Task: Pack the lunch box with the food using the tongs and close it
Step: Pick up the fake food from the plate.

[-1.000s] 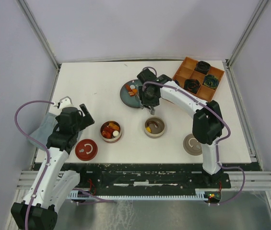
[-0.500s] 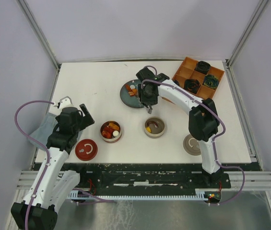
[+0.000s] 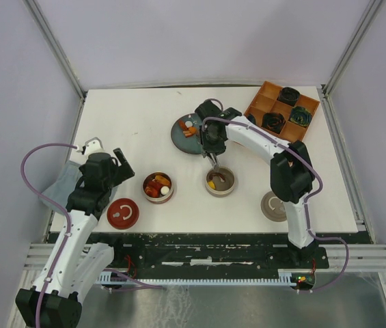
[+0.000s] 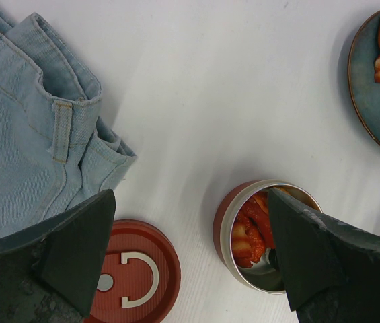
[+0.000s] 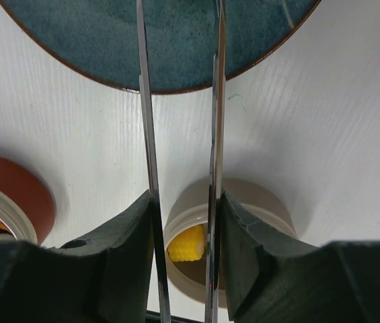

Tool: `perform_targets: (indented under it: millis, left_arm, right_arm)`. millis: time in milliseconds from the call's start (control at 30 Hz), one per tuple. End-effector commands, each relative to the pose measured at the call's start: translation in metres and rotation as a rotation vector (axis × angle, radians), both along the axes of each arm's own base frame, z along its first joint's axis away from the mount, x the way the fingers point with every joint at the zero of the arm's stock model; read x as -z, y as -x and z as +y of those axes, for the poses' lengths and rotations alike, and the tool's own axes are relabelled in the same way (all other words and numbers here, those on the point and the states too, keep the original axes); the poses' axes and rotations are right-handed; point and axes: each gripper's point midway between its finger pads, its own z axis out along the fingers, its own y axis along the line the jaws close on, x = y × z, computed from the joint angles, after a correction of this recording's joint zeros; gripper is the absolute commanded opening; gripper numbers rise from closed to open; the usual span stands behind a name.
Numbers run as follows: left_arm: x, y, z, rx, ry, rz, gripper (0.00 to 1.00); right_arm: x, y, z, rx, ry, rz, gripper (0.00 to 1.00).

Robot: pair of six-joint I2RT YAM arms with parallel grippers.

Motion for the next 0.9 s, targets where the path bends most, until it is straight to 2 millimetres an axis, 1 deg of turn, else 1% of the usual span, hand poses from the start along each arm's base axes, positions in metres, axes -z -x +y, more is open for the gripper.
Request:
perform_targets:
  millis: [0, 100, 267, 533, 733, 867]
  left_arm:
    - [-0.011, -0.008, 0.002, -0.005, -0.008, -0.056, 1.00]
    - [-0.011, -0.008, 0.002, -0.005, -0.008, -0.054, 1.00]
    - [-0.011, -0.008, 0.002, -0.004, -0.008, -0.054, 1.00]
    - [-0.011, -0.008, 0.002, -0.004, -0.008, -0.053, 1.00]
    - [-0.010, -0.008, 0.001, -0.002, -0.007, -0.051, 1.00]
    - [-0.011, -0.008, 0.001, -0.001, -0.006, -0.052, 1.00]
  right_arm:
    - [-0.039, 0.008, -0.001, -0.082, -0.048, -0.058, 0.47]
    - [-0.044, 0.016, -0.007, -0.128, -0.021, -0.054, 0.47]
    - [-0.047, 0.021, -0.012, -0.193, 0.023, -0.037, 0.47]
    - [-0.050, 0.012, -0.010, -0.220, 0.071, -0.040, 0.50]
    - [-0.042, 0.003, -0.001, -0.198, 0.063, -0.035, 0.53]
    - [-0.035, -0.001, -0.001, -0.178, 0.089, -0.028, 0.55]
